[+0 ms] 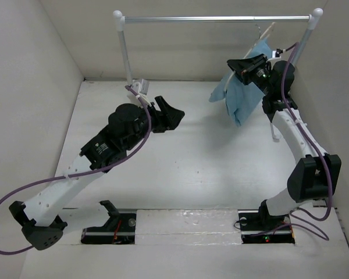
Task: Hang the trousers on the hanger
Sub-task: Place the hanger at the clothesline.
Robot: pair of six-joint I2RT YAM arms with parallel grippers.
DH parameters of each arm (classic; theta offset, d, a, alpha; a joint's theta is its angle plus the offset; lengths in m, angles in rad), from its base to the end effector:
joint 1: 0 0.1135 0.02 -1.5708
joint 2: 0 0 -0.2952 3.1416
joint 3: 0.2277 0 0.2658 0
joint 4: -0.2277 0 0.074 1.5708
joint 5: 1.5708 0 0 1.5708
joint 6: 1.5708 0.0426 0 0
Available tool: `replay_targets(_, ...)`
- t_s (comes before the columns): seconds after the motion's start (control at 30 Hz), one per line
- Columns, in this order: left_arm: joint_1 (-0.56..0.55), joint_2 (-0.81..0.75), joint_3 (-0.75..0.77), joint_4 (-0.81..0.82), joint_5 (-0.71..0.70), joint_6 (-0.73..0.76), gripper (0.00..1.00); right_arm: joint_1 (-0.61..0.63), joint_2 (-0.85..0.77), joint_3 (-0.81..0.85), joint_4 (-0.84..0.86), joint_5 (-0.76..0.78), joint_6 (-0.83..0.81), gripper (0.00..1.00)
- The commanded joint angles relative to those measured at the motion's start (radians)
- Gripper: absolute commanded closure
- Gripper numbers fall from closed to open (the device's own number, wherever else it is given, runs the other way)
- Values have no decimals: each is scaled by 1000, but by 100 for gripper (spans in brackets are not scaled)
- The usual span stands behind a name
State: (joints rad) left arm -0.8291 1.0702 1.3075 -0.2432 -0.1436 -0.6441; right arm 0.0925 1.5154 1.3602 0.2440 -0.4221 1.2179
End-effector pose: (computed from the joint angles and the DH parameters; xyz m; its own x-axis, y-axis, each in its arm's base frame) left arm 0.1613 -0.1670 0.4910 -0.3833 -0.4613 -0.8001 0.5038 0.6216 -0.5998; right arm 0.3779 0.0526 0.4375 -0.4298 0.8198 -0.3783 -0.2524 0.2932 0.9221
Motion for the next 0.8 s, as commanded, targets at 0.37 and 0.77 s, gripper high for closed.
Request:
replay_targets(0.37,2,-101,-225,10,38,-20,42,-53,-61,115,391,89,66,100)
replay_targets(0.77,2,-110,-254,13,53,-20,42,-125,92,255,408,172,137,100)
